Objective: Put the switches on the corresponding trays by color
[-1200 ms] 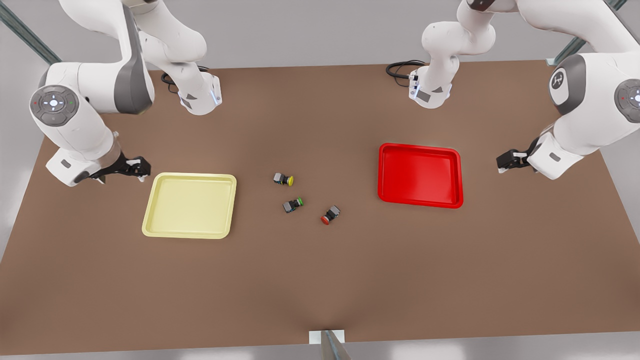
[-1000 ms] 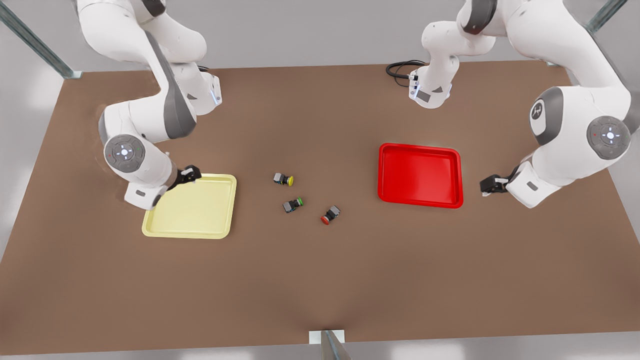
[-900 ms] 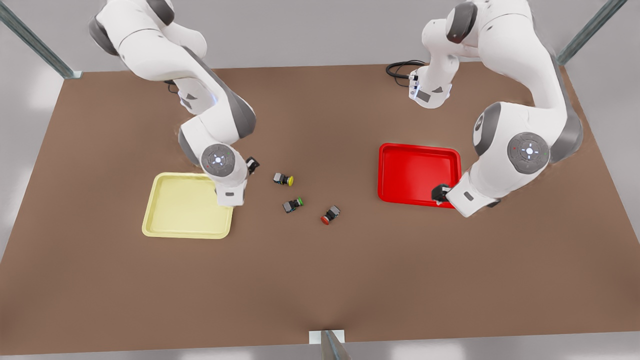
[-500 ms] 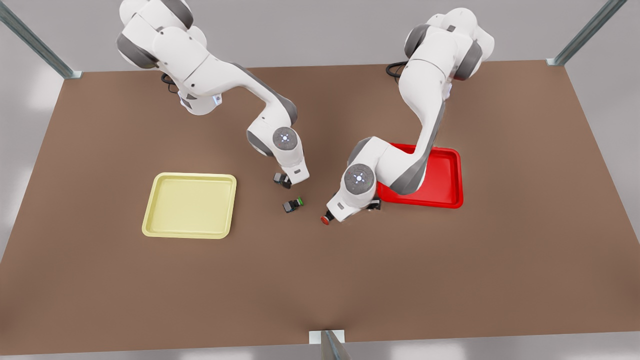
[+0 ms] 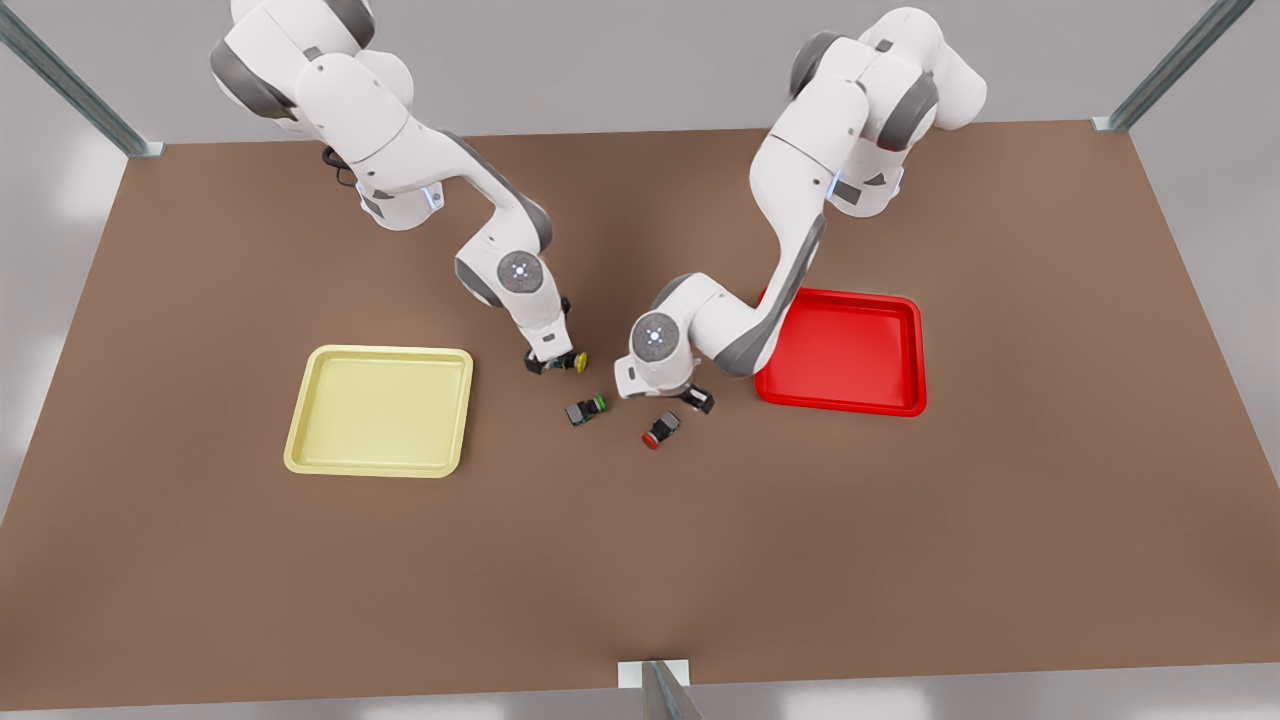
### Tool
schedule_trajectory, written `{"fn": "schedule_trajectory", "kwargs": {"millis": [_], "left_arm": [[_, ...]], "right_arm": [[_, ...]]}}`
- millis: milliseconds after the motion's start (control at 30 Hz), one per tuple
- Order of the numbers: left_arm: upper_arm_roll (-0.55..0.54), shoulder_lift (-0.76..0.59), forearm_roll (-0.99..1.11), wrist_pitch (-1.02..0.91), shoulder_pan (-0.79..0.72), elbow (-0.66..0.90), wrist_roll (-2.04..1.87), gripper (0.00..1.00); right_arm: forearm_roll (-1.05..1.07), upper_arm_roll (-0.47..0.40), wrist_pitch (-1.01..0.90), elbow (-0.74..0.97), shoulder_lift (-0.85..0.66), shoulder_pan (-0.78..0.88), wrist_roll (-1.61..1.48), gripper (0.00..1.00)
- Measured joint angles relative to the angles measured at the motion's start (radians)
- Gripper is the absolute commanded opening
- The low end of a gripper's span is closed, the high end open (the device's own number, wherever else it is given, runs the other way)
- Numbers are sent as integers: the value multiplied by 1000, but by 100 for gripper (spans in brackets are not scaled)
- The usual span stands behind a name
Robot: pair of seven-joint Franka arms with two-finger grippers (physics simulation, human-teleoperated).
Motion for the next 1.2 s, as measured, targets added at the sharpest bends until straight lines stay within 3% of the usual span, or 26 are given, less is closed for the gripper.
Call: {"fn": "schedule_trajectory", "kwargs": {"millis": [267, 400, 600, 633, 700, 967, 1200], "left_arm": [[-1, 26, -21, 157, -23, 5, -8, 100], [1, -61, -22, 154, 8, -167, 3, 100], [-1, -51, -21, 219, 3, -183, 3, 100], [-1, -46, -21, 250, -12, -181, 3, 100], [-1, -30, -21, 274, -19, -173, 4, 100], [2, 14, -24, 276, -17, -90, 118, 100], [2, -9, -20, 275, 34, -132, 167, 100]], "right_arm": [[0, -27, 1, 14, 25, 15, -19, 100], [0, -33, 1, 44, 45, 18, -19, 100], [1, -33, 1, 81, 79, 42, -19, 100], [1, -34, 1, 80, 80, 42, -19, 72], [1, -35, 1, 80, 81, 41, -17, 61], [2, -35, -2, 80, 85, 38, -17, 58], [0, -44, -4, 80, 85, 42, -17, 58]]}}
